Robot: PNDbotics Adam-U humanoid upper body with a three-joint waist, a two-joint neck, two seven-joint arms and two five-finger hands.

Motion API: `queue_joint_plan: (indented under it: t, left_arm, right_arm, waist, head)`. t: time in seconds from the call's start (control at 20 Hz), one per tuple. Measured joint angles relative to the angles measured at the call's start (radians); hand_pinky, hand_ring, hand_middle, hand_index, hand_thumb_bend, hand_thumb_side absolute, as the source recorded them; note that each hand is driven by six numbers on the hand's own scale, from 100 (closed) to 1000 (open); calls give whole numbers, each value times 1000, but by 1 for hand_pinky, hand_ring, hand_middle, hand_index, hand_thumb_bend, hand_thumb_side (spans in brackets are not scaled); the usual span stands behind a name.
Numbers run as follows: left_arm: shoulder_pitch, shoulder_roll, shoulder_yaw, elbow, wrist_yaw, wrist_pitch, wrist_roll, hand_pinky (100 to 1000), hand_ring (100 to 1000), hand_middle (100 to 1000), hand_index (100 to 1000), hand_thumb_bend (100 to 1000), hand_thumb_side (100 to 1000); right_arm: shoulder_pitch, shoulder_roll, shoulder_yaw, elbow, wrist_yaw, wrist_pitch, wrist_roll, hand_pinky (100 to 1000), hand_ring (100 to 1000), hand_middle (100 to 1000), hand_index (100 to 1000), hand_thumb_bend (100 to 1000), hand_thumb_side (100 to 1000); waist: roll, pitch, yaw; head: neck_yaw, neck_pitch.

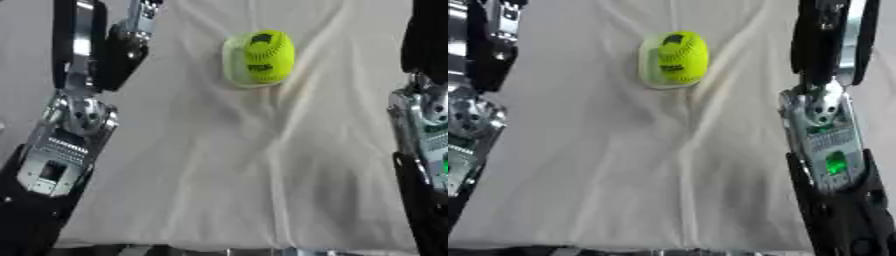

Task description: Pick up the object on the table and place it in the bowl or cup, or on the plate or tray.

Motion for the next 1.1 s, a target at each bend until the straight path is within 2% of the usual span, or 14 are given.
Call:
queue_joint_plan:
  t: [0.2,0.4,1.1]
  left_arm:
    - [31,-98,9,0,2,-35,56,807,729,1000,903,380,966]
    - [41,-159,9,0,1,-54,85,805,726,1000,901,378,969]
    - [53,-189,9,0,-20,-73,85,791,718,1000,900,373,962]
  right_arm:
    - [0,0,-1,0,0,-2,-2,513,833,815,883,100,852]
    - [0,1,-3,0,1,-2,-3,512,834,816,884,100,848]
    - [2,3,-6,5,4,-2,-3,512,836,822,888,100,846]
  waist:
    - [-6,0,5]
    - [-9,7,6]
    - [-18,7,6]
  head:
    - [-1,0]
    - [0,0]
    - [11,0]
